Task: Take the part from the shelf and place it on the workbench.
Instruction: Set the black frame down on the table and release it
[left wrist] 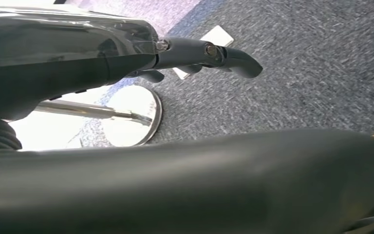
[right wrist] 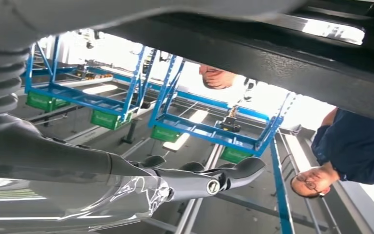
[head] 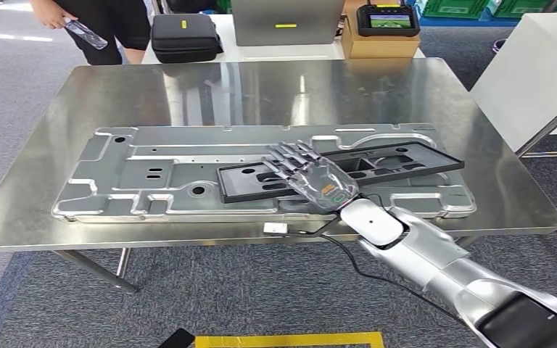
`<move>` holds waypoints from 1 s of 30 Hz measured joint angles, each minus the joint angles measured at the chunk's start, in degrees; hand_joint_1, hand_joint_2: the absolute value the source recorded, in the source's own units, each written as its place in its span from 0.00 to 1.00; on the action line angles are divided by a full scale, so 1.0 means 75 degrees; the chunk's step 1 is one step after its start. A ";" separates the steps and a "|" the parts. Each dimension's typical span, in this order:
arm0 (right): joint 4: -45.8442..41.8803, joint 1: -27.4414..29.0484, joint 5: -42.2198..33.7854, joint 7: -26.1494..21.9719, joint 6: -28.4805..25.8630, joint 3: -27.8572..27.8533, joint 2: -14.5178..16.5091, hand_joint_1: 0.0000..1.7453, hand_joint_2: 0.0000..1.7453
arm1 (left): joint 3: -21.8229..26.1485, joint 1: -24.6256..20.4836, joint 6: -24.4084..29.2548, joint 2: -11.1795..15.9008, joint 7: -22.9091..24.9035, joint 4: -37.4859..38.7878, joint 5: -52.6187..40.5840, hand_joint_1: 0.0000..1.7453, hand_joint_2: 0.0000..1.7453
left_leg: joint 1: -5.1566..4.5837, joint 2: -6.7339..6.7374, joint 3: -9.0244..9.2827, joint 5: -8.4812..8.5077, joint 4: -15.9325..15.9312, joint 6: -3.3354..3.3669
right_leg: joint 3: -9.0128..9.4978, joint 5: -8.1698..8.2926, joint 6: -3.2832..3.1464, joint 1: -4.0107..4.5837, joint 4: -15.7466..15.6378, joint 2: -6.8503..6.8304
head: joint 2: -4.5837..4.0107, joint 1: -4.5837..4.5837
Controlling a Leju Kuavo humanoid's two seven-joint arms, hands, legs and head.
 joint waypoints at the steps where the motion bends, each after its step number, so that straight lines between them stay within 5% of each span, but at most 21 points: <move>1: -0.0004 0.0025 -0.0007 0.0000 -0.0065 -0.0038 0.0002 0.00 0.00 | 0.0000 0.0000 -0.0007 0.0000 0.0005 0.0000 0.0001 0.00 0.00 | 0.0000 0.0000 0.0000 0.0000 0.0000 0.0000 | 0.0000 0.0000 0.0000 0.0000 0.0000 0.0000 | 0.0000 0.0000; 8: -0.0418 0.0283 -0.0646 -0.0176 -0.0517 -0.0646 -0.0028 0.00 0.00 | 0.0004 0.0022 -0.0001 0.0000 0.0049 0.0000 0.0170 0.00 0.00 | -0.0001 0.0000 0.0000 0.0000 0.0000 0.0000 | -0.0002 0.0000 0.0000 -0.0001 0.0000 0.0000 | 0.0000 0.0000; 21: -0.3273 0.0909 -0.1957 -0.1045 -0.0601 -0.3199 -0.0815 0.00 0.00 | 0.0164 0.0176 0.0101 0.0002 -0.0002 0.0000 0.0495 0.00 0.00 | -0.0004 -0.0001 0.0000 -0.0001 0.0002 0.0000 | 0.0000 0.0000 0.0000 -0.0003 -0.0002 -0.0003 | 0.0000 0.0000; 30: -0.4635 0.1423 -0.2307 -0.1312 -0.0729 -0.4215 -0.1100 0.00 0.00 | 0.0246 0.0216 0.0130 0.0007 -0.0062 0.0000 0.0594 0.00 0.00 | -0.0008 -0.0002 -0.0001 -0.0005 0.0013 0.0006 | 0.0002 0.0003 0.0005 -0.0009 -0.0012 -0.0002 | 0.0000 0.0000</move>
